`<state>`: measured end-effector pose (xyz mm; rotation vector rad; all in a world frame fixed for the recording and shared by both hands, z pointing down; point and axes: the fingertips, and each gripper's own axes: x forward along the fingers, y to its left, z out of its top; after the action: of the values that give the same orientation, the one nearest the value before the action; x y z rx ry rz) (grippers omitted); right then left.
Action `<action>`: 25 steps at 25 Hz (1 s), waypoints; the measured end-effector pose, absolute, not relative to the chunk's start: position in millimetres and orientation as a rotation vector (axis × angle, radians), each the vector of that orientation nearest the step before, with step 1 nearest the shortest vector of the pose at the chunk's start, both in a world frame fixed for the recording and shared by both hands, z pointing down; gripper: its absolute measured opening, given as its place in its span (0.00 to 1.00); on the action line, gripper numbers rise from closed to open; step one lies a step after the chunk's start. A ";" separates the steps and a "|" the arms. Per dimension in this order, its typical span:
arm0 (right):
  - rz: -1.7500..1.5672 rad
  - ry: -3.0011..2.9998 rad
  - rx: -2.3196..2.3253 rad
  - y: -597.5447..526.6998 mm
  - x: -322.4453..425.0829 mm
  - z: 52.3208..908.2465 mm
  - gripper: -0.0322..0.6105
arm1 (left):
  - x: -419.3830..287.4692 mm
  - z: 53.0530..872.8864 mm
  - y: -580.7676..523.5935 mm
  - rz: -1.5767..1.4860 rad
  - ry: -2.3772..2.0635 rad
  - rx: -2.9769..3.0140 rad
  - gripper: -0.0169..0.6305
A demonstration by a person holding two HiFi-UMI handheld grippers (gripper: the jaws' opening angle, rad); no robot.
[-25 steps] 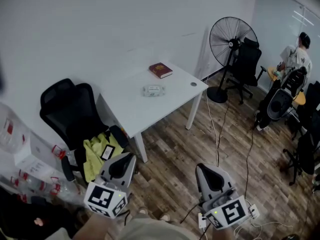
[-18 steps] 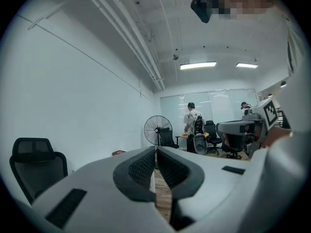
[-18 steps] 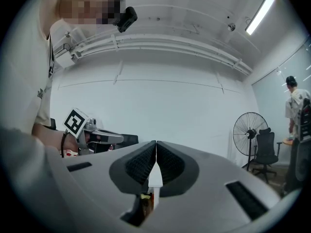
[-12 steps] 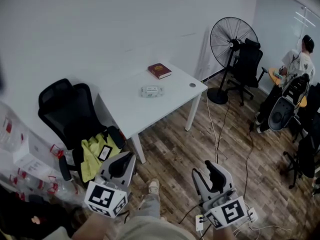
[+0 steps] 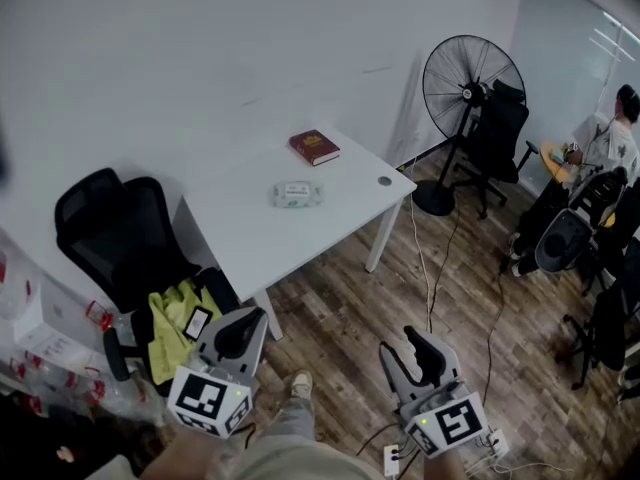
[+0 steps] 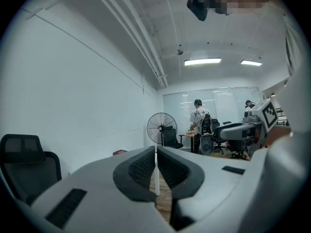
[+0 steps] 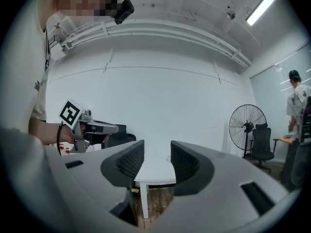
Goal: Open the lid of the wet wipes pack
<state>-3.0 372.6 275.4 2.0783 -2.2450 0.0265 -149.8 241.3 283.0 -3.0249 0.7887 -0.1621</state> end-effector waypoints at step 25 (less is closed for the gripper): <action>0.125 -2.083 1.828 39.6 103.6 348.1 0.31 | -29.9 356.3 -65.5 -0.427 0.865 -3.051 0.07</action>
<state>103.6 39.6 348.1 1.8281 -2.0832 0.1253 -29.9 -65.5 356.3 -3.0512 0.8655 -0.4266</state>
